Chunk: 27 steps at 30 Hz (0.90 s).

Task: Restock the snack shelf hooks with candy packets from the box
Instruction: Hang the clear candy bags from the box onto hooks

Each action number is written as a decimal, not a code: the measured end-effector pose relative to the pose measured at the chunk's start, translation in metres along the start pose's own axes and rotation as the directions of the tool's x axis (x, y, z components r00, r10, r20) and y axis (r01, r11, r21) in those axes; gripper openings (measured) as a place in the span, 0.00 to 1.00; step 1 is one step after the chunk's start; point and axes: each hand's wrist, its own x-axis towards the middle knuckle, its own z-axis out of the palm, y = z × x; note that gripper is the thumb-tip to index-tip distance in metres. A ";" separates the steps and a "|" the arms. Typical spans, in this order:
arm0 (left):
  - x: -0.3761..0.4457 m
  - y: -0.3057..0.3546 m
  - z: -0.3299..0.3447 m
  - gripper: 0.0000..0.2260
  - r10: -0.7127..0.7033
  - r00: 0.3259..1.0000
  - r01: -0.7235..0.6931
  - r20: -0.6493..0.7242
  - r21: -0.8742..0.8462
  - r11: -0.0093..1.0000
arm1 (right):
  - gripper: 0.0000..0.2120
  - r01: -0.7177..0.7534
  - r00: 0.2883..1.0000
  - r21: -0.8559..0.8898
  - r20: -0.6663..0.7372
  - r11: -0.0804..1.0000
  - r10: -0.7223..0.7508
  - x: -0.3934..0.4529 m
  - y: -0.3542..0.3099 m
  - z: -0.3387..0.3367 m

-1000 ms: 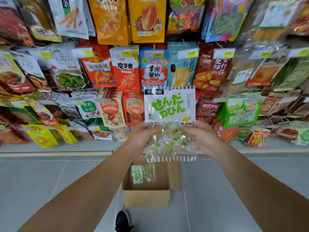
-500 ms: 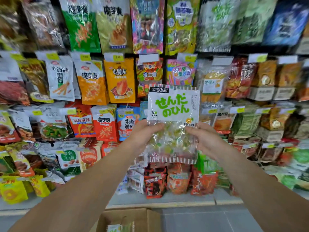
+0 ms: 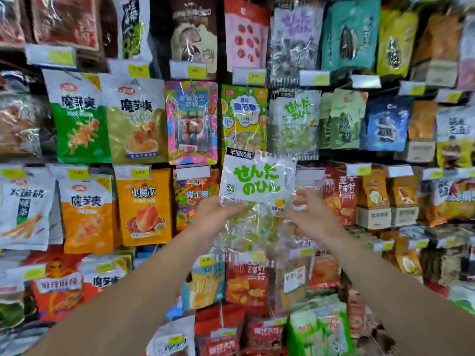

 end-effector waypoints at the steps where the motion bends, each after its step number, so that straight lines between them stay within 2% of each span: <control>1: 0.011 0.005 0.000 0.18 0.012 1.000 -0.012 -0.002 0.016 1.000 | 0.25 0.044 0.998 -0.090 -0.031 0.995 -0.047 0.014 -0.001 -0.004; 3: 0.033 0.013 0.003 0.18 0.046 0.999 -0.046 -0.015 0.042 0.998 | 0.29 0.107 0.991 -0.237 -0.058 0.966 -0.123 0.042 -0.002 -0.016; 5: 0.055 0.023 0.009 0.17 0.070 0.997 -0.069 -0.031 0.041 0.997 | 0.30 0.133 0.981 -0.310 -0.096 0.942 -0.170 0.071 -0.008 -0.031; 11: 0.114 0.040 0.038 0.19 0.110 0.992 -0.107 -0.057 0.054 0.993 | 0.25 0.178 0.933 -0.494 -0.191 0.851 -0.305 0.146 -0.011 -0.079; 18: 0.168 0.062 0.092 0.13 0.161 0.972 -0.156 -0.170 0.046 0.987 | 0.31 0.268 0.889 -0.582 -0.157 0.767 -0.430 0.222 -0.002 -0.122; 21: 0.187 0.071 0.114 0.14 0.187 0.965 -0.178 -0.185 0.062 0.982 | 0.32 0.313 0.864 -0.608 -0.136 0.730 -0.484 0.255 -0.001 -0.137; 27: 0.213 0.087 0.144 0.12 0.199 0.955 -0.183 -0.220 0.092 0.979 | 0.35 0.418 0.769 -0.656 -0.113 0.628 -0.630 0.305 -0.006 -0.159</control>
